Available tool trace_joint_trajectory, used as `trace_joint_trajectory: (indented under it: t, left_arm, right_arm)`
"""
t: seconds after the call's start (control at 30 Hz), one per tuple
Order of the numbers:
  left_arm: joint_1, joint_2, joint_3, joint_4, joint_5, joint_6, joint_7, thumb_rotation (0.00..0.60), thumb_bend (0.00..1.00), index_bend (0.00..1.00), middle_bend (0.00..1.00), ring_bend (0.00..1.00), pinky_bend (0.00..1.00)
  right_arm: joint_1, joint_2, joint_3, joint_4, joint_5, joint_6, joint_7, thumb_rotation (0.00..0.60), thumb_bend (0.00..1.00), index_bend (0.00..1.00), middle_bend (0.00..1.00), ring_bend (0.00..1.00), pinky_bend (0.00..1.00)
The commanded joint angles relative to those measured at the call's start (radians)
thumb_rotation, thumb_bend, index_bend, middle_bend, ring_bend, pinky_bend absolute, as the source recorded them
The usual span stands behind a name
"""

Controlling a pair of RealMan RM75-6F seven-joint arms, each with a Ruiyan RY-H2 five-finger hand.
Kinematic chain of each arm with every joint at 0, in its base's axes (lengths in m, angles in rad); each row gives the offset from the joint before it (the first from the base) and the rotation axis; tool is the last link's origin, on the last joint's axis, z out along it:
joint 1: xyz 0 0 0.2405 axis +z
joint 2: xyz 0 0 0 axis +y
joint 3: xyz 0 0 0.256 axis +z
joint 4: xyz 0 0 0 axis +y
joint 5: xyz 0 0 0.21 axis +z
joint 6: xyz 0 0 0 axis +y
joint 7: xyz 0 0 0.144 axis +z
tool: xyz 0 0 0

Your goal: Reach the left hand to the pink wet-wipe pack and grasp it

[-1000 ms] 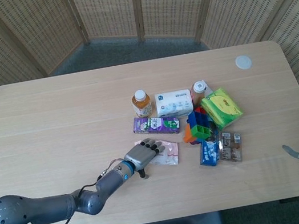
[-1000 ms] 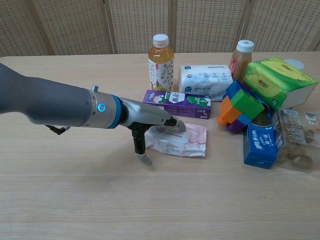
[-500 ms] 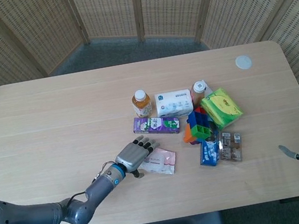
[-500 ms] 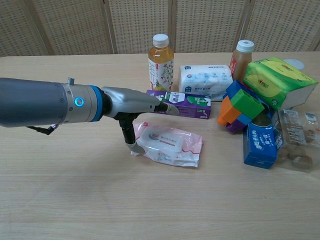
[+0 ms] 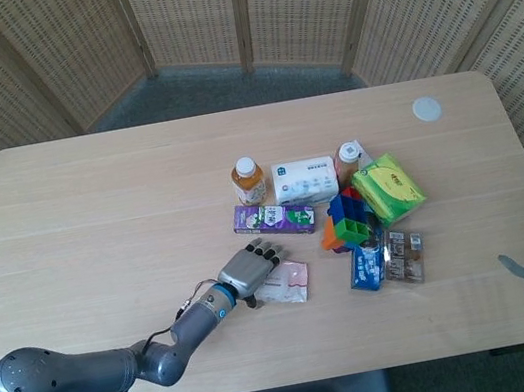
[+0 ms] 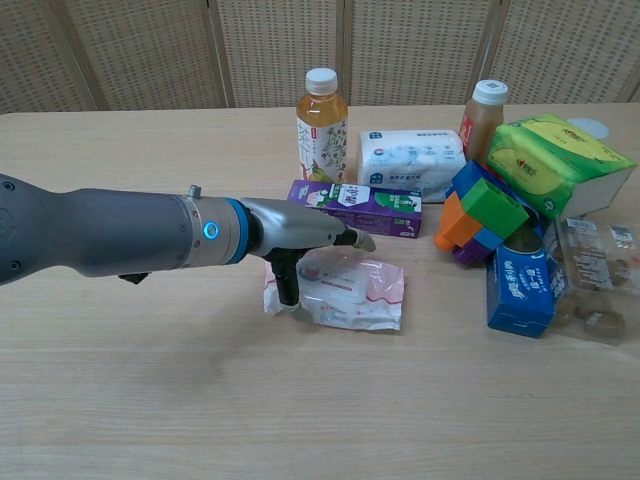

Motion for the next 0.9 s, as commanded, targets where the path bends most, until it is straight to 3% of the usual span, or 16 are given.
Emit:
trace_joint_trajectory:
  t: [0.03, 0.13, 0.23, 0.37, 0.6, 0.77, 0.9]
  left_arm:
    - [0.001, -0.014, -0.005, 0.013, 0.003, -0.011, -0.014, 0.6, 0.27, 0.05, 0.03, 0.01, 0.0]
    - [0.009, -0.03, -0.006, 0.035, 0.025, -0.005, -0.025, 0.6, 0.27, 0.14, 0.1, 0.11, 0.0]
    - [0.024, -0.049, -0.003, 0.058, 0.069, 0.027, -0.027, 0.6, 0.27, 0.25, 0.22, 0.25, 0.08]
    - [0.04, -0.062, -0.001, 0.076, 0.092, 0.041, -0.029, 0.6, 0.27, 0.42, 0.42, 0.48, 0.33]
    - [0.074, -0.082, -0.003, 0.096, 0.127, 0.101, -0.015, 0.6, 0.29, 0.6, 0.6, 0.75, 0.65]
    - [0.108, -0.057, -0.029, 0.073, 0.149, 0.148, -0.037, 0.6, 0.32, 0.69, 0.7, 0.85, 0.75]
    - [0.143, 0.023, -0.065, -0.018, 0.183, 0.204, -0.073, 0.6, 0.32, 0.72, 0.72, 0.88, 0.78]
  right_arm:
    - [-0.001, -0.001, 0.0, 0.001, -0.002, 0.001, 0.003, 0.315, 0.03, 0.0, 0.0, 0.0, 0.0]
    - [-0.003, 0.001, 0.001, 0.001, -0.001, 0.003, 0.004, 0.316, 0.03, 0.0, 0.0, 0.0, 0.0]
    - [-0.007, 0.003, 0.002, -0.002, 0.001, 0.007, 0.009, 0.315, 0.03, 0.0, 0.0, 0.0, 0.0]
    - [-0.01, 0.003, 0.003, -0.006, 0.001, 0.011, 0.012, 0.312, 0.03, 0.0, 0.0, 0.0, 0.0]
    - [-0.011, 0.006, 0.006, -0.016, -0.004, 0.015, 0.014, 0.316, 0.03, 0.0, 0.0, 0.0, 0.0]
    - [-0.008, 0.005, 0.008, -0.019, -0.005, 0.009, 0.01, 0.318, 0.03, 0.0, 0.0, 0.0, 0.0]
    - [-0.002, 0.001, 0.009, -0.014, -0.002, -0.001, 0.008, 0.313, 0.03, 0.0, 0.0, 0.0, 0.0]
